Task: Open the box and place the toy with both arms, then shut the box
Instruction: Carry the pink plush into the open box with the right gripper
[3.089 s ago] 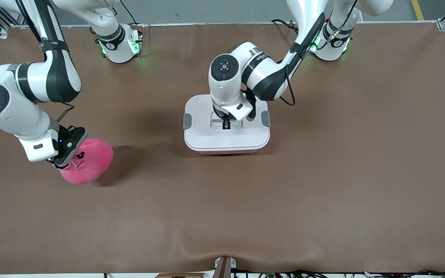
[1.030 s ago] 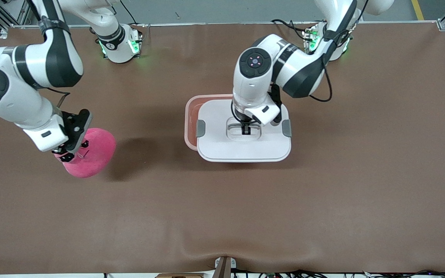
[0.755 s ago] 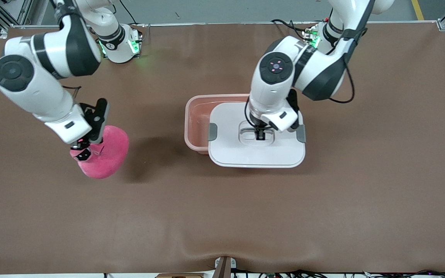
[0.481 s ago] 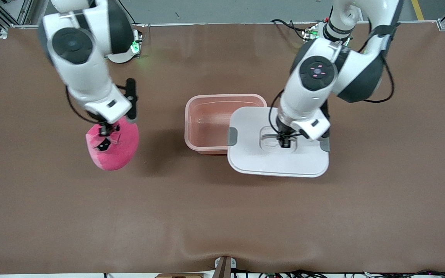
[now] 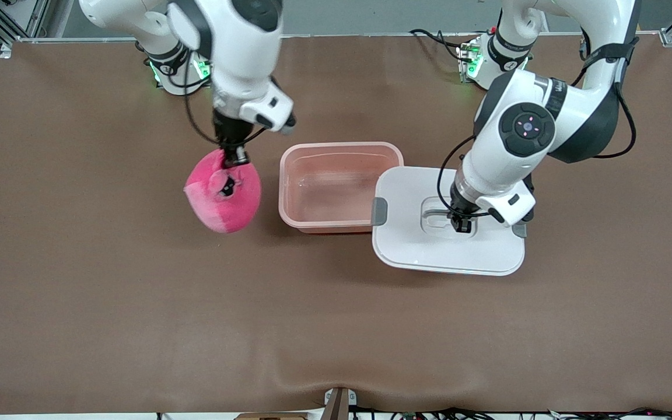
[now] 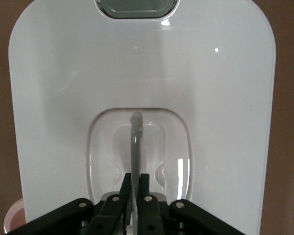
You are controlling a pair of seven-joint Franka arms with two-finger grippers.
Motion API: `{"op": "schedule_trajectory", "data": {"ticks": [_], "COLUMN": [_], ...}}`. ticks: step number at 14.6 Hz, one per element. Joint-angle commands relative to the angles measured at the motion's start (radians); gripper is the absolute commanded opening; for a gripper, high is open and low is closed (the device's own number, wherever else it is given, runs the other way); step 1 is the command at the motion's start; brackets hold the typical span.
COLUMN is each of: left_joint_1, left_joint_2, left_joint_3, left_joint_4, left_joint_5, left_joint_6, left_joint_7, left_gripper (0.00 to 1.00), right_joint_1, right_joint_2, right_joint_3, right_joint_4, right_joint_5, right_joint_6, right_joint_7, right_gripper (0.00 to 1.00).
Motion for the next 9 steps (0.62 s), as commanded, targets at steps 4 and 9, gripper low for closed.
{"op": "schedule_trajectory", "data": {"ticks": [4,9], "left_joint_1": [0.100,0.175], "left_joint_2": [-0.028,-0.032], "left_joint_3": [-0.012,-0.012], "left_joint_4": [-0.103,-0.189], "left_joint_5": [0.019,0.043], "left_joint_6": [0.058,0.142], "left_joint_7": [0.151,0.234], "left_gripper": [0.00,0.00], "right_joint_1": [0.118,0.161], "right_joint_2": [0.147,0.238], "right_joint_3": [-0.013,-0.013], "right_joint_4": [0.157,0.241], "right_joint_5": [-0.047,-0.044], "right_joint_6": [-0.109,-0.149], "right_joint_7": [0.065,0.074], "right_gripper": [0.00,0.00]}}
